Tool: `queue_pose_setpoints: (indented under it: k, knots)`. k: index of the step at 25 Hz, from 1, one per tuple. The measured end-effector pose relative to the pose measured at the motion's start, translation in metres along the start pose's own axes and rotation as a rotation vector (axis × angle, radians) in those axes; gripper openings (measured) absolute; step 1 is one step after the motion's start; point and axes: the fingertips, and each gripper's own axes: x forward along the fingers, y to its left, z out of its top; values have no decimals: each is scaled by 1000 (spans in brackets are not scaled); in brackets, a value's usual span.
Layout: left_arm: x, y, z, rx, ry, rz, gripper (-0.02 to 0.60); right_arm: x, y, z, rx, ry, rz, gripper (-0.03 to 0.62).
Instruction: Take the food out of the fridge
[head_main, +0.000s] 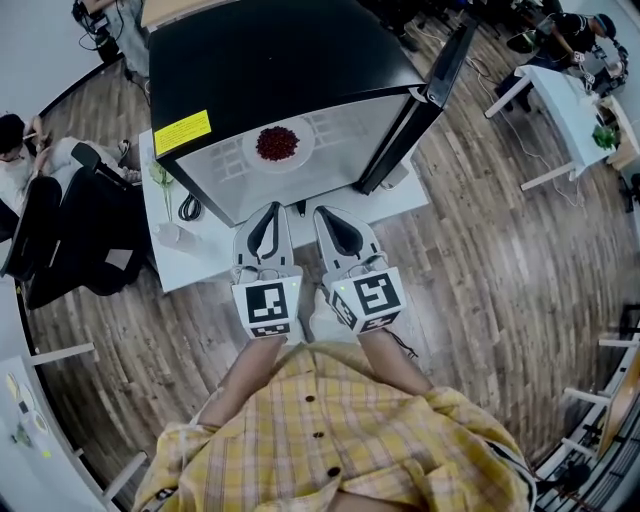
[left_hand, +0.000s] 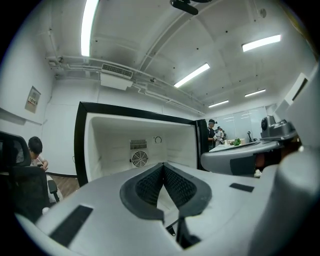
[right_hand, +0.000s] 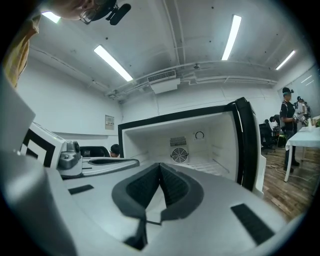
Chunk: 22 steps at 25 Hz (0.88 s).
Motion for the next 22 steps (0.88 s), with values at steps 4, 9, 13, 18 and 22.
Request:
queue_pose_setpoints:
  k: [4, 9, 13, 18, 22]
  knots:
    - [18, 1, 0, -35, -2, -10, 8, 9, -8, 0, -1, 5, 20, 8]
    - [40, 2, -9, -145, 10, -33, 46, 18, -23, -2, 10, 12, 29, 8]
    - [51, 2, -16, -181, 19, -35, 89, 23, -32, -3, 5, 17, 35, 8]
    - [63, 16, -28, -484, -4, -24, 89, 30, -41, -3, 7, 21, 40, 8]
    - [71, 18, -41, -703, -4, -36, 102, 33, -49, -5, 13, 26, 45, 8]
